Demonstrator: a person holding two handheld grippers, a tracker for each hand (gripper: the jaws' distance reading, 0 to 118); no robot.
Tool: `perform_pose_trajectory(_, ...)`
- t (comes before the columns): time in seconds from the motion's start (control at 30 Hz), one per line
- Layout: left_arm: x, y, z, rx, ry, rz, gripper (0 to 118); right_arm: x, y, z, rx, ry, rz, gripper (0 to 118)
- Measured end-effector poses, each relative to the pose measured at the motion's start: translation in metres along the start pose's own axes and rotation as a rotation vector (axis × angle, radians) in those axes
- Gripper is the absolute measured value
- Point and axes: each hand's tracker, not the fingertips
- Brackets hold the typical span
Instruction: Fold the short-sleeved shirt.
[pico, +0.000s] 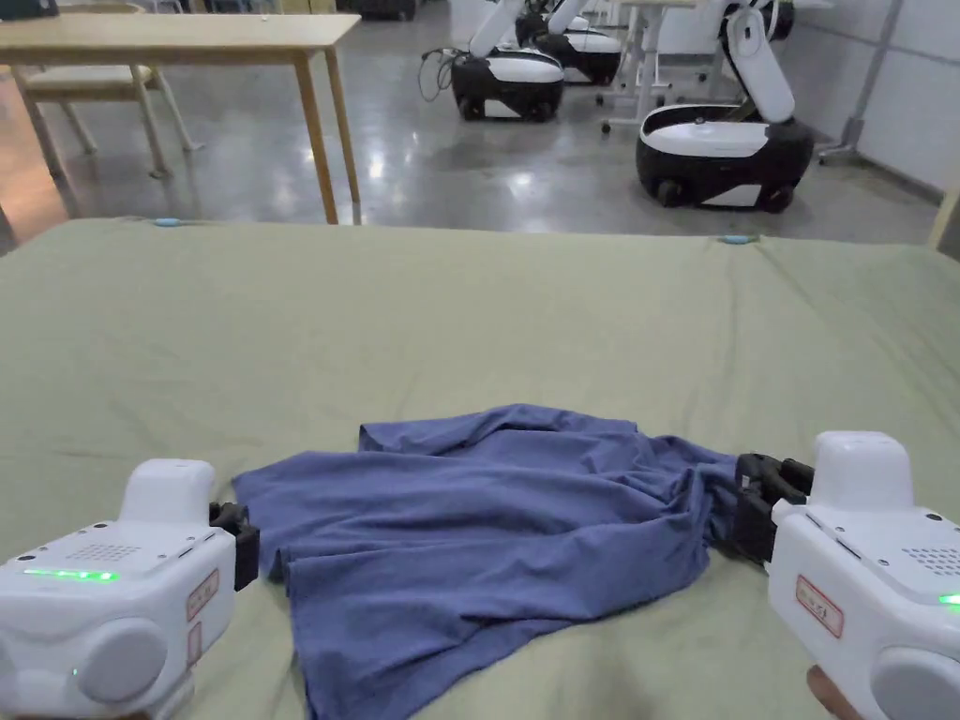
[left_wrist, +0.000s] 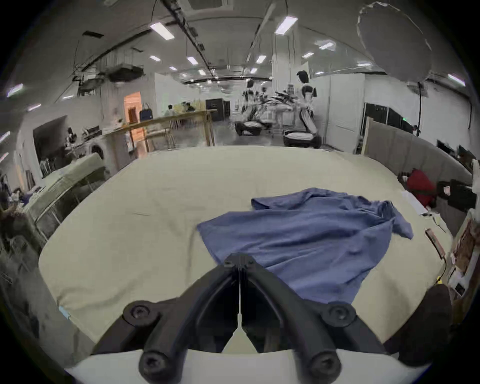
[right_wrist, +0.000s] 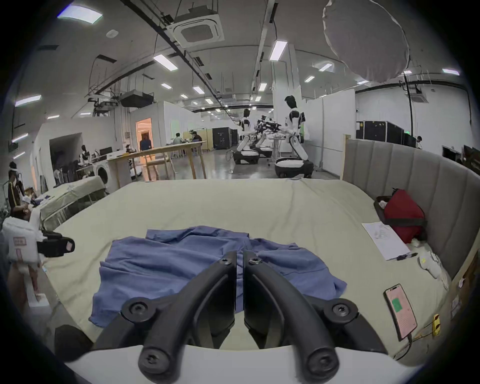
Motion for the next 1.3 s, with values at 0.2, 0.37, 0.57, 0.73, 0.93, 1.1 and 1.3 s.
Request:
perform_pose_trajectory(0.2, -0.025, 0.022, -0.076, -0.089, 0.024, 0.042, 10, 0.016, -0.006, -0.011, -0.036, -0.041, 0.031, 6)
perform_pose_trajectory(0.37, -0.044, 0.045, -0.154, -0.114, 0.037, -0.004, 117, 0.052, -0.008, -0.016, -0.066, -0.106, -0.003, 6)
perform_pose_trajectory(0.57, -0.037, 0.048, -0.23, -0.319, 0.135, 0.046, 109, 0.104, -0.015, -0.027, -0.134, -0.203, -0.061, 6)
perform_pose_trajectory(0.73, -0.006, 0.043, -0.22, -0.35, 0.131, -0.019, 13, 0.144, -0.028, -0.046, -0.238, -0.259, -0.063, 6)
perform_pose_trajectory(0.93, -0.004, 0.054, -0.198, -0.258, 0.051, -0.028, 2, 0.171, -0.054, -0.109, -0.401, -0.107, -0.116, 95)
perform_pose_trajectory(1.1, 0.0, 0.063, -0.177, -0.217, 0.04, -0.055, 2, 0.182, -0.075, -0.16, -0.438, -0.127, 0.029, 116)
perform_pose_trajectory(1.3, 0.003, 0.063, -0.171, -0.207, 0.032, -0.071, 2, 0.188, -0.079, -0.156, -0.486, -0.029, -0.013, 4)
